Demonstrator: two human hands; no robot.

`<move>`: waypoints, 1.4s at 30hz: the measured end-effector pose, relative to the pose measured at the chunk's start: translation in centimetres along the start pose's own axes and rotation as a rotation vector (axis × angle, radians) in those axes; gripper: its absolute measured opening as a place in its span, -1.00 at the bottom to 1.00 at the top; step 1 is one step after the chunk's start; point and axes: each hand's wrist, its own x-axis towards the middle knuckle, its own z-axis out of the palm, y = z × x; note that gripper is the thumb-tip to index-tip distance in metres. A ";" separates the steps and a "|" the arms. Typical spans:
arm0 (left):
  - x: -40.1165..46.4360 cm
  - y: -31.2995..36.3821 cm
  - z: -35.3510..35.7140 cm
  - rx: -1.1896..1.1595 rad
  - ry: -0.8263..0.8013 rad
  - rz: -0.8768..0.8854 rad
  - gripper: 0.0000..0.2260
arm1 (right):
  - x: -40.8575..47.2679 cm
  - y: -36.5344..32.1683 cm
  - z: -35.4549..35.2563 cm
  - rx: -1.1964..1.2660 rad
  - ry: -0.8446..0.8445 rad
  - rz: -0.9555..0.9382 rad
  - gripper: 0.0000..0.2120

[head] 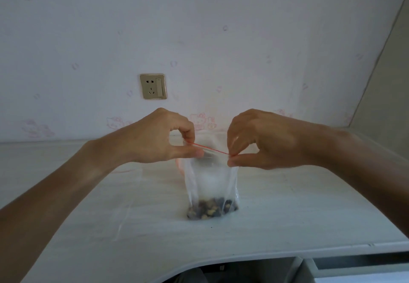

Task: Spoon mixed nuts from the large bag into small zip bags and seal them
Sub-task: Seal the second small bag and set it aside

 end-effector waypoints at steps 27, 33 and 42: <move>-0.9 1.2 0.1 -0.057 -0.047 -0.153 -0.77 | 2.2 1.3 1.6 0.404 0.116 0.164 -0.89; -0.8 2.2 2.0 -0.218 0.064 -0.112 -0.86 | 2.9 1.0 2.3 0.492 0.140 0.157 -0.92; -1.5 1.7 0.5 -0.356 -0.107 -0.125 -0.90 | 2.5 1.3 2.8 0.481 0.074 0.226 -0.89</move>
